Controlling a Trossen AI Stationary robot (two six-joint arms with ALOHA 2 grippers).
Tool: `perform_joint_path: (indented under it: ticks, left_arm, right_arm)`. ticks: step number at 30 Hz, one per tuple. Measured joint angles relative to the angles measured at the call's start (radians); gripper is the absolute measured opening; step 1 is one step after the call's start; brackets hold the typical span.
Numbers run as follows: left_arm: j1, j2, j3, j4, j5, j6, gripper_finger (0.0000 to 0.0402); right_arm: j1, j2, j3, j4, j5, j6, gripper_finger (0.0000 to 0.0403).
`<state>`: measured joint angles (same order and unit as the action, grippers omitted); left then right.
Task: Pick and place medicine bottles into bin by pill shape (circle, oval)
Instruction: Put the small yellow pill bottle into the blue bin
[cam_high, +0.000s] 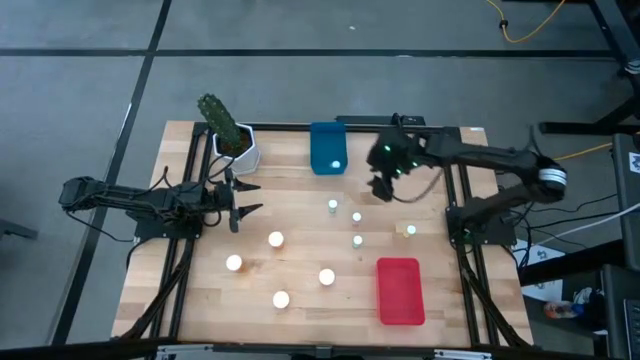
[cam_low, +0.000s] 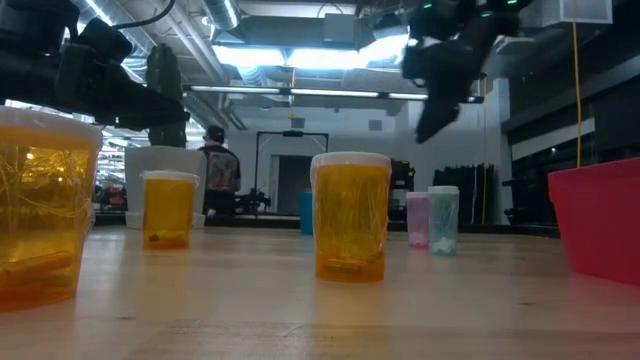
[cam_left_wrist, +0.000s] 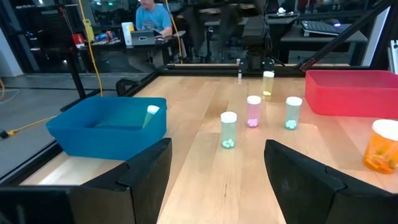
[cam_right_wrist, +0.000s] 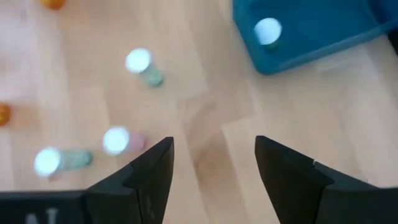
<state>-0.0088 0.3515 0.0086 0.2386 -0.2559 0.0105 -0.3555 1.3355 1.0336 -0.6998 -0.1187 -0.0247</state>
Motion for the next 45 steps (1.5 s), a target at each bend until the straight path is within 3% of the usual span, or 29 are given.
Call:
perform_joint_path:
  ticks: [9, 17, 24, 28, 35, 45]
  left_arm:
    - [0.0, 0.0, 0.0, 0.0, -0.016, 0.0, 0.0247]
    - [0.0, 0.0, 0.0, -0.002, -0.016, 0.001, 0.0247]
    - [0.0, 0.0, 0.0, -0.002, -0.017, 0.001, 0.0247]
    - [0.0, 0.0, 0.0, -0.003, -0.023, 0.009, 0.0247]
    - [0.0, 0.0, 0.0, -0.006, -0.026, 0.049, 0.0247]
    - [0.0, 0.0, 0.0, -0.006, -0.025, 0.051, 0.0247]
  right_arm:
    - [0.109, -0.208, -0.331, 0.178, 0.001, 0.174, 0.0226]
    - [0.16, -0.303, -0.34, -0.141, 0.069, 0.388, 0.0226]
    - [0.243, -0.417, -0.325, -0.499, 0.064, 0.752, 0.0226]
    - [0.313, -0.47, -0.325, -0.492, 0.064, 0.875, 0.0226]
    - [0.419, -0.442, -0.325, -0.466, 0.034, 0.948, 0.0226]
    - [0.498, -0.258, -0.326, -0.431, 0.061, 1.06, 0.0226]
